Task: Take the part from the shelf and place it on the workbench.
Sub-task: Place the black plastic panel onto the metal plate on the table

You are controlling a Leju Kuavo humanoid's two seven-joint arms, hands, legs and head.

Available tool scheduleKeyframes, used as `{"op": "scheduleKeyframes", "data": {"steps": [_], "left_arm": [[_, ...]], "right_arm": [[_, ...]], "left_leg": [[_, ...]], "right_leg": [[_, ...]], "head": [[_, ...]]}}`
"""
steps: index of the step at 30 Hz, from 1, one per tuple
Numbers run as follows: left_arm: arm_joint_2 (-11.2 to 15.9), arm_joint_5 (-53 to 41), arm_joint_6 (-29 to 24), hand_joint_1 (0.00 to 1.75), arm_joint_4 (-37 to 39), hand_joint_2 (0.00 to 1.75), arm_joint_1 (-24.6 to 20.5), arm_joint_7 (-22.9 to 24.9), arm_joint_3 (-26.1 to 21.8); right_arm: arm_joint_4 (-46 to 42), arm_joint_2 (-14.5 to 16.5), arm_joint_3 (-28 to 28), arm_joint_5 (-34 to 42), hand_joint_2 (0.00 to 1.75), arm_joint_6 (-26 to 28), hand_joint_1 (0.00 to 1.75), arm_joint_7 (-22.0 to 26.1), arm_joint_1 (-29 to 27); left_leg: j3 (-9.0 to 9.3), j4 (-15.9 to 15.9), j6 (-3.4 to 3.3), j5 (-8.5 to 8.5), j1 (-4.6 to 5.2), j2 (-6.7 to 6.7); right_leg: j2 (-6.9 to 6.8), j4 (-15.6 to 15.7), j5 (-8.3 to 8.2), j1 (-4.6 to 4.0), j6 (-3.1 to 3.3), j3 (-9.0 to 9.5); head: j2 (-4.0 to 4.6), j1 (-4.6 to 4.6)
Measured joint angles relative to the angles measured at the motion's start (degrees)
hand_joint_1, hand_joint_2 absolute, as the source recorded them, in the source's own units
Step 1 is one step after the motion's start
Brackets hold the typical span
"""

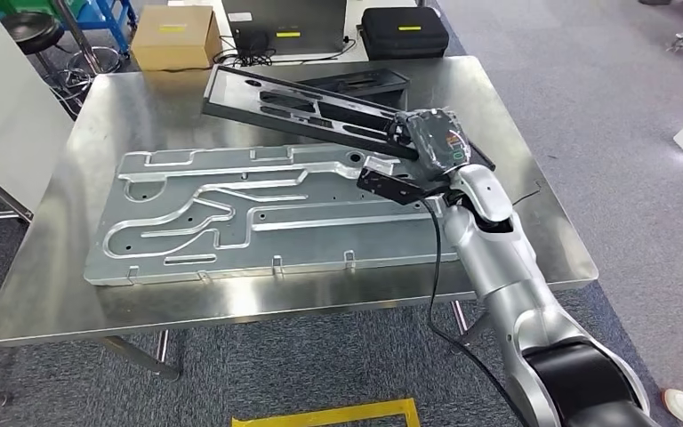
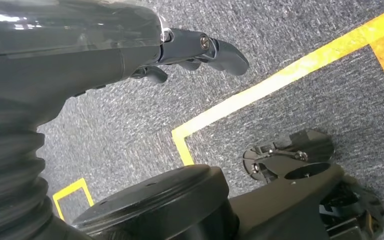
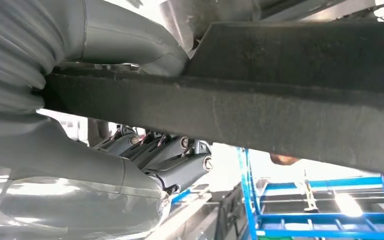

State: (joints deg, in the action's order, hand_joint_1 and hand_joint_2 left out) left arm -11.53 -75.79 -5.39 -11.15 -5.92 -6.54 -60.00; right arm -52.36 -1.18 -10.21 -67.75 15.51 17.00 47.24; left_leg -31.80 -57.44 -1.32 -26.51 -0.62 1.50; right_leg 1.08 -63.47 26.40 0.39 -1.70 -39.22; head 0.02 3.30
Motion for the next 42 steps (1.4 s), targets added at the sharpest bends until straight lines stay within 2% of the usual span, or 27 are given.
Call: {"op": "scheduleKeyframes", "data": {"steps": [2,3,4,5,7,8,10,12,14,16,18,19,20,21,24,25,26,28,30,31,34,35,36,37,39,40,42], "left_arm": [[0.02,-0.24,0.21,0.0,0.0,1.75,0.03,0.01,0.02],[0.03,-0.35,0.3,0.0,0.0,1.75,0.03,0.01,0.03],[0.04,-0.47,0.38,0.0,0.0,1.75,0.02,0.01,0.06],[0.05,-0.63,0.45,0.0,0.0,1.75,0.0,0.01,0.09],[0.05,-1.09,0.6,0.0,0.0,1.75,-0.09,0.13,0.21],[0.05,-1.35,0.7,0.0,0.0,1.75,-0.17,0.25,0.3],[0.08,-1.77,0.93,0.0,0.0,1.75,-0.31,0.55,0.52],[0.1,-2.03,1.14,0.0,0.0,1.75,-0.37,0.78,0.77],[0.14,-2.13,1.23,0.0,0.0,1.75,-0.38,0.88,1.07],[0.18,-2.11,1.27,0.0,0.0,1.75,-0.52,0.86,1.32],[0.28,-2.02,1.35,0.0,0.0,1.75,-1.01,0.8,1.4],[0.34,-1.99,1.4,0.0,0.0,1.75,-1.3,0.79,1.4],[0.39,-2.03,1.49,0.0,0.0,1.75,-1.5,0.82,1.42],[0.4,-2.14,1.63,0.0,0.0,1.75,-1.55,0.88,1.45],[0.44,-2.76,2.38,0.0,0.0,1.75,-1.14,1.44,1.61],[0.46,-2.84,2.61,0.0,0.0,1.31,-1.02,1.79,1.63],[0.48,-2.8,2.78,0.0,0.0,0.87,-0.95,2.19,1.64],[0.52,-2.56,3.14,0.0,0.0,0.0,-0.85,2.73,1.64],[0.52,-2.34,3.43,0.0,0.0,0.0,-0.54,2.86,1.64],[0.51,-2.27,3.49,0.0,0.0,0.0,-0.4,2.88,1.64],[0.51,-2.15,3.38,0.0,0.0,0.0,-0.08,2.95,1.63],[0.51,-2.12,3.31,0.0,0.0,0.0,0.01,2.95,1.63],[0.51,-2.08,3.25,0.0,0.0,0.0,0.08,2.96,1.63],[0.51,-2.03,3.17,0.0,0.0,0.0,0.12,3.05,1.63],[0.52,-1.77,2.88,0.0,0.0,0.0,0.13,3.67,1.62],[0.53,-1.65,2.62,0.0,0.0,0.0,0.13,4.19,1.61],[0.55,-1.53,2.23,0.0,0.0,0.0,0.15,4.97,1.6]], "right_arm": [[1.58,0.45,-0.36,-1.9,1.75,0.63,1.4,-0.91,-0.35],[2.36,0.57,-0.57,-2.77,1.75,0.7,1.4,-1.34,-0.65],[3.11,0.61,-0.78,-3.42,1.75,0.74,1.4,-1.76,-0.93],[3.77,0.61,-1.0,-3.94,1.75,0.8,1.4,-2.19,-1.14],[4.76,0.61,-1.37,-4.96,1.75,1.07,1.4,-3.24,-1.35],[5.12,0.65,-1.51,-5.49,1.75,1.23,1.4,-3.72,-1.43],[5.7,0.73,-1.63,-6.25,1.75,1.39,1.4,-4.24,-1.79],[6.14,0.73,-1.68,-6.61,1.75,1.35,1.4,-4.37,-2.19],[6.43,0.35,-1.8,-6.82,1.75,1.33,1.4,-4.36,-2.31],[6.63,-0.48,-2.15,-6.96,1.75,1.31,1.4,-4.34,-2.26],[6.91,-1.47,-2.62,-7.05,0.87,1.29,0.7,-4.31,-2.35],[7.11,-1.92,-2.84,-7.09,0.44,1.25,0.35,-4.29,-2.46],[7.31,-2.26,-3.0,-7.14,0.0,1.21,0.0,-4.25,-2.55],[7.49,-2.47,-3.12,-7.22,0.0,1.15,0.0,-4.18,-2.58],[7.98,-2.75,-3.31,-7.48,0.0,0.9,0.0,-3.89,-2.49],[8.17,-2.85,-3.39,-7.54,0.0,0.86,0.0,-3.86,-2.49],[8.4,-2.94,-3.45,-7.6,0.0,0.86,0.0,-3.9,-2.52],[8.81,-3.03,-3.49,-7.74,0.0,1.0,0.0,-4.17,-2.62],[9.09,-2.98,-3.49,-7.85,0.0,1.29,0.0,-4.36,-2.71],[9.21,-2.84,-3.49,-7.9,0.0,1.4,0.0,-4.3,-2.7],[9.84,-2.0,-3.45,-8.07,0.0,1.45,0.0,-3.98,-2.89],[10.14,-1.74,-3.43,-8.15,0.0,1.45,0.0,-3.9,-3.02],[10.39,-1.57,-3.41,-8.24,0.0,1.46,0.0,-3.83,-3.08],[10.59,-1.46,-3.4,-8.31,0.0,1.47,0.0,-3.77,-3.05],[10.85,-1.42,-3.32,-8.41,0.0,1.52,0.0,-3.66,-2.78],[10.96,-1.38,-3.26,-8.42,0.0,1.54,0.0,-3.55,-2.63],[11.13,-1.32,-3.14,-7.98,0.0,1.56,0.0,-3.15,-2.63]], "left_leg": [[0.07,0.08,-0.19,-0.03,0.02,0.34],[0.1,0.07,-0.2,-0.09,0.02,0.45],[0.15,0.05,-0.16,-0.18,0.01,0.53],[0.23,-0.01,-0.04,-0.3,-0.01,0.57],[0.52,-0.19,0.44,-0.76,0.01,0.61],[0.63,-0.34,0.79,-1.03,0.11,0.56],[0.78,-0.47,1.45,-1.44,0.35,0.49],[0.93,-0.35,1.92,-1.6,0.34,0.49],[0.83,-0.71,2.35,-2.25,0.16,0.36],[-0.75,-4.65,2.65,-4.61,0.01,-0.08],[-4.13,-12.63,2.81,-7.98,-0.01,-0.56],[-5.59,-16.02,2.85,-8.94,-0.01,-0.7],[-6.2,-17.51,2.8,-8.8,0.0,-0.77],[-5.85,-16.82,2.65,-7.59,0.0,-0.79],[-1.57,-6.68,1.62,-1.53,0.18,-0.51],[-0.4,-3.91,1.33,-0.65,0.3,-0.35],[0.19,-2.29,1.15,-0.7,0.44,-0.25],[0.61,-1.01,0.95,-1.25,0.43,-0.32],[0.81,-0.18,0.49,-0.91,0.07,-0.16],[0.94,0.18,0.23,-0.65,-0.11,0.0],[0.95,0.35,-0.06,-0.45,-0.16,0.39],[0.95,0.33,-0.04,-0.47,-0.17,0.46],[0.96,0.28,0.02,-0.51,-0.2,0.5],[0.99,0.18,0.17,-0.6,-0.27,0.49],[0.93,-0.32,0.75,-0.92,-0.37,0.4],[0.8,-0.7,1.14,-1.09,-0.34,0.27],[0.51,-1.1,1.88,-1.2,-0.17,0.07]], "right_leg": [[-0.15,-7.25,3.03,0.11,-0.7,-3.95],[-0.18,-9.88,3.61,0.23,-0.96,-5.55],[-0.2,-10.55,3.11,0.37,-1.15,-6.2],[-0.24,-8.94,1.58,0.55,-1.27,-5.71],[-0.22,-1.24,-2.47,0.83,-1.28,-2.21],[-0.09,2.12,-3.81,0.78,-0.95,-0.63],[0.14,4.73,-4.29,0.41,-0.01,0.59],[0.12,4.67,-4.15,0.08,0.75,0.57],[0.12,4.88,-4.07,0.38,1.5,0.86],[0.11,5.1,-3.95,0.74,2.28,1.29],[0.02,5.08,-3.71,0.59,2.75,1.56],[0.02,5.04,-3.6,0.48,2.9,1.69],[0.09,4.99,-3.49,0.37,2.99,1.83],[0.24,4.92,-3.37,0.28,3.02,2.01],[0.74,4.73,-3.03,-0.04,2.81,2.56],[0.81,4.68,-3.06,-0.18,2.61,2.5],[0.81,4.64,-3.16,-0.29,2.36,2.29],[0.74,4.78,-3.54,-0.45,1.71,1.87],[0.54,4.09,-2.99,-0.39,1.01,1.51],[0.38,2.35,-1.83,-0.33,0.65,0.74],[-0.11,-7.83,3.11,0.08,-0.4,-4.19],[-0.18,-10.04,3.57,0.26,-0.68,-5.34],[-0.24,-10.39,3.07,0.46,-0.9,-5.58],[-0.28,-8.28,1.51,0.69,-1.11,-4.56],[0.01,-0.75,-2.05,1.06,-1.32,-0.76],[0.3,2.32,-3.22,1.07,-1.07,0.68],[0.74,3.88,-3.46,0.73,-0.16,1.2]], "head": [[0.0,0.0],[0.0,0.0],[0.0,0.0],[0.0,0.0],[0.0,0.0],[0.0,0.0],[0.0,0.0],[0.0,0.0],[0.0,0.01],[0.0,0.01],[0.0,0.01],[0.0,0.0],[0.0,0.01],[0.0,0.01],[0.0,0.02],[0.0,0.02],[0.0,0.01],[0.0,0.01],[0.0,0.01],[0.0,0.01],[0.0,0.0],[0.0,0.0],[0.0,0.0],[0.0,0.0],[0.0,0.0],[0.0,0.01],[0.0,0.01]]}}
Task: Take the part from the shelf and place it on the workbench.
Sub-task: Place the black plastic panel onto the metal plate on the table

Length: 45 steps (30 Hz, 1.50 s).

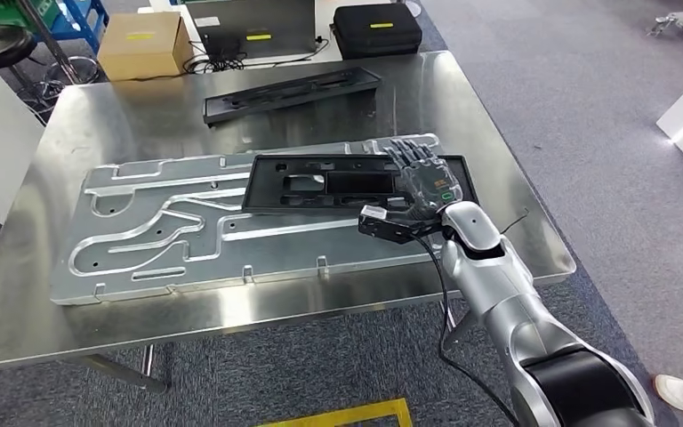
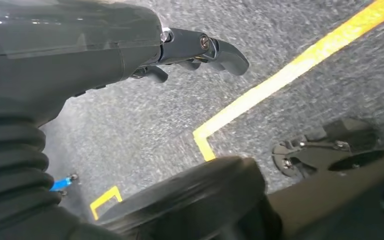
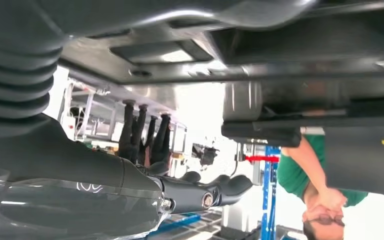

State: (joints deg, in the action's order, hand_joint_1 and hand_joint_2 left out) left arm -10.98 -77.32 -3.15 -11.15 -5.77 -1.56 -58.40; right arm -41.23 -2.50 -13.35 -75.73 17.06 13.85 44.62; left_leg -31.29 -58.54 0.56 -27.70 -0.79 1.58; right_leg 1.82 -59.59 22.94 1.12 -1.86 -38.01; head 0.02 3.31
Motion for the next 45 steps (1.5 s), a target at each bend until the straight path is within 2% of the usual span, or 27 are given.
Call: {"op": "scheduleKeyframes", "data": {"steps": [2,4,7,9,10,13,14,17,18,19,20,22,23,24,25,26,28,30,32,34,35,37,38,39,41,43,45], "left_arm": [[-0.01,0.01,-0.07,0.0,0.0,0.0,0.15,0.23,-0.01],[-0.01,-0.05,-0.06,0.0,0.0,0.0,0.37,0.25,-0.01],[0.0,-0.16,-0.07,0.0,0.0,0.0,0.82,0.33,-0.01],[0.02,-0.11,-0.11,0.0,0.0,0.0,1.18,0.44,-0.02],[0.02,-0.05,-0.16,0.0,0.0,0.0,1.32,0.47,-0.04],[0.07,0.19,-0.51,0.0,0.0,0.0,1.3,0.46,-0.09],[0.09,0.27,-0.61,0.0,0.0,0.0,1.21,0.41,-0.09],[0.11,0.39,-0.72,0.0,0.01,0.0,1.3,0.3,-0.1],[0.11,0.4,-0.73,0.0,0.02,0.0,1.36,0.28,-0.11],[0.11,0.42,-0.76,0.0,0.03,0.0,1.37,0.26,-0.13],[0.11,0.43,-0.78,0.0,0.04,0.0,1.33,0.23,-0.13],[0.1,0.45,-0.79,0.0,0.04,0.0,1.28,0.18,-0.13],[0.09,0.45,-0.78,0.0,0.04,0.0,1.29,0.17,-0.13],[0.07,0.45,-0.75,0.0,0.04,0.0,1.3,0.17,-0.13],[0.05,0.44,-0.72,0.0,0.04,0.0,1.31,0.17,-0.13],[0.03,0.42,-0.68,0.0,0.04,0.0,1.29,0.19,-0.12],[0.03,0.38,-0.57,0.0,0.04,0.0,1.26,0.3,-0.12],[0.05,0.37,-0.47,0.0,0.04,0.0,1.27,0.41,-0.11],[0.05,0.42,-0.43,0.0,0.04,0.0,1.36,0.32,-0.13],[0.05,0.51,-0.47,0.0,0.04,0.0,1.41,0.07,-0.15],[0.05,0.55,-0.49,0.0,0.04,0.0,1.42,-0.03,-0.16],[0.05,0.55,-0.52,0.0,0.04,0.0,1.34,-0.1,-0.18],[0.05,0.55,-0.54,0.0,0.04,0.0,1.32,-0.05,-0.18],[0.04,0.54,-0.56,0.0,0.04,0.0,1.3,0.05,-0.18],[0.03,0.52,-0.62,0.0,0.04,0.0,1.24,0.33,-0.18],[0.04,0.51,-0.84,0.0,0.02,0.0,1.01,0.49,-0.18],[0.02,0.51,-1.12,0.0,-0.01,0.0,0.55,0.5,-0.18]], "right_arm": [[-0.22,-0.05,0.4,2.01,0.0,-0.11,0.0,1.3,-0.27],[-1.8,-0.34,1.36,5.35,0.0,-0.67,0.0,3.18,-0.92],[-7.22,-0.7,3.65,9.86,0.0,-2.59,0.0,4.89,-3.78],[-11.77,-0.72,5.6,12.34,0.0,-3.53,0.0,5.76,-6.5],[-14.12,-0.72,6.62,13.51,0.0,-3.74,0.0,6.2,-7.83],[-21.23,-0.72,10.03,15.86,0.0,-3.81,0.0,7.06,-11.64],[-23.55,-0.72,11.34,16.14,0.0,-3.81,0.0,7.15,-13.03],[-29.43,-0.66,14.78,16.27,0.0,-3.75,0.0,7.25,-17.21],[-30.93,-0.62,15.55,16.27,0.0,-3.73,0.0,7.29,-18.24],[-32.13,-0.56,16.11,16.26,0.0,-3.71,0.0,7.3,-18.93],[-33.15,-0.52,16.54,16.25,0.0,-3.7,0.0,7.31,-19.44],[-34.66,-0.42,17.09,16.23,0.0,-3.69,0.0,7.31,-20.15],[-35.22,-0.38,17.24,16.23,0.0,-3.7,0.0,7.31,-20.52],[-35.69,-0.34,17.37,16.22,0.0,-3.67,0.0,7.3,-20.94],[-36.21,-0.31,17.55,16.22,0.0,-3.56,0.0,7.24,-21.46],[-37.03,-0.26,17.93,16.23,0.0,-3.36,0.0,7.11,-22.29],[-39.83,0.06,19.56,16.24,0.0,-2.71,0.0,6.78,-25.08],[-43.7,0.89,22.58,16.44,0.0,-2.12,0.0,6.71,-29.38],[-47.87,1.79,26.1,18.0,0.0,-2.14,0.0,7.24,-34.46],[-51.81,2.18,28.64,20.9,0.0,-2.43,0.0,8.16,-39.4],[-53.61,2.21,29.52,22.53,0.0,-2.44,0.0,8.67,-41.76],[-56.51,2.21,30.91,25.95,0.0,-2.37,0.0,9.84,-46.46],[-57.47,2.21,31.54,28.28,0.0,-2.82,0.0,10.64,-48.81],[-57.99,2.21,32.1,31.2,0.0,-4.09,0.0,11.55,-51.01],[-57.79,2.21,33.13,38.59,0.0,-9.53,0.0,13.69,-54.31],[-55.07,2.21,34.44,46.07,0.0,-17.54,0.0,15.54,-55.49],[-49.24,2.22,36.69,51.45,0.0,-24.5,0.0,16.43,-55.02]], "left_leg": [[-0.14,-0.13,0.62,-0.2,-0.06,-0.04],[-0.91,-2.24,0.97,-2.24,-0.25,-0.18],[-4.45,-12.73,1.08,-8.38,-0.36,-0.55],[-5.04,-16.28,0.92,-9.52,-0.35,-0.71],[-3.86,-14.82,0.68,-8.58,-0.33,-0.75],[2.9,-3.07,-0.41,-4.45,0.06,-0.35],[4.16,-0.53,-0.6,-3.84,0.32,-0.17],[4.02,0.94,-1.05,-2.64,0.66,-0.1],[3.7,1.25,-1.38,-1.88,0.5,0.04],[3.23,1.59,-1.75,-1.04,0.3,0.23],[2.57,1.89,-2.02,-0.15,0.09,0.42],[0.82,1.9,-2.23,1.24,0.11,0.65],[-0.07,1.85,-2.14,1.88,0.1,0.7],[-0.97,1.79,-2.04,2.51,0.07,0.75],[-1.81,1.68,-1.9,3.06,0.01,0.78],[-2.63,1.52,-1.72,3.57,-0.09,0.78],[-3.85,0.93,-1.18,4.31,-0.2,0.43],[-4.25,0.54,-0.45,4.94,-0.17,-0.26],[-4.39,0.62,0.37,5.64,-0.22,-0.88],[-5.27,-0.61,0.9,4.03,-0.38,-1.13],[-6.05,-2.63,0.99,1.71,-0.43,-1.15],[-7.84,-9.72,0.97,-4.34,-0.5,-1.12],[-8.37,-13.43,0.99,-6.31,-0.5,-1.12],[-8.27,-15.99,0.94,-6.87,-0.47,-1.12],[-5.37,-15.31,0.45,-4.45,-0.28,-1.12],[0.98,-7.42,-0.67,-2.4,0.31,-1.05],[6.31,0.76,-1.37,-3.19,0.92,-0.97]], "right_leg": [[-0.19,0.04,-0.15,-0.1,0.99,-0.17],[-0.31,0.32,-0.41,0.11,1.93,-0.15],[-0.38,0.47,-0.86,-0.11,2.74,-0.43],[-0.33,0.45,-1.29,-0.43,2.96,-0.86],[-0.26,0.44,-1.56,-0.57,2.98,-1.1],[-0.18,0.41,-2.53,-1.0,2.59,-1.71],[-0.26,0.45,-2.92,-1.12,2.29,-1.88],[-0.5,1.18,-4.39,-1.0,1.21,-2.04],[-0.55,1.16,-4.04,-0.88,0.87,-2.19],[-0.63,0.3,-2.55,-0.81,0.52,-2.63],[-0.75,-1.76,0.03,-0.75,0.13,-3.38],[-0.97,-9.02,6.33,-0.64,-0.62,-5.21],[-1.01,-12.58,8.02,-0.56,-0.92,-5.73],[-1.03,-14.78,8.24,-0.44,-1.16,-5.52],[-1.05,-15.03,7.29,-0.29,-1.34,-4.41],[-1.05,-13.09,5.85,-0.11,-1.5,-2.13],[-0.63,-4.9,5.01,0.15,-1.62,4.58],[-0.04,1.26,6.25,0.09,-0.79,8.94],[-0.12,2.23,6.39,-0.12,0.48,9.23],[-0.73,2.3,5.52,-0.12,1.6,8.51],[-1.07,2.39,4.96,-0.1,2.15,7.95],[-1.66,2.37,3.86,-0.39,2.76,6.61],[-1.97,2.34,3.3,-0.6,2.89,5.87],[-2.28,2.29,2.72,-0.83,2.96,5.09],[-2.73,2.15,1.56,-1.31,3.01,3.46],[-2.88,2.0,0.38,-1.63,2.87,2.15],[-3.14,2.0,-0.75,-1.67,2.37,1.55]], "head": [[0.0,0.0],[0.0,0.01],[0.0,0.01],[0.0,0.01],[0.0,0.01],[0.0,0.01],[0.0,0.01],[0.0,0.0],[0.0,-0.01],[0.0,-0.02],[0.0,-0.02],[0.0,-0.03],[0.0,-0.03],[0.0,-0.02],[0.0,-0.02],[0.0,-0.02],[0.0,-0.01],[0.0,-0.01],[0.0,0.01],[0.0,0.01],[0.0,0.01],[0.0,0.01],[0.0,0.01],[0.0,0.01],[0.0,0.01],[0.0,0.02],[0.0,0.01]]}}
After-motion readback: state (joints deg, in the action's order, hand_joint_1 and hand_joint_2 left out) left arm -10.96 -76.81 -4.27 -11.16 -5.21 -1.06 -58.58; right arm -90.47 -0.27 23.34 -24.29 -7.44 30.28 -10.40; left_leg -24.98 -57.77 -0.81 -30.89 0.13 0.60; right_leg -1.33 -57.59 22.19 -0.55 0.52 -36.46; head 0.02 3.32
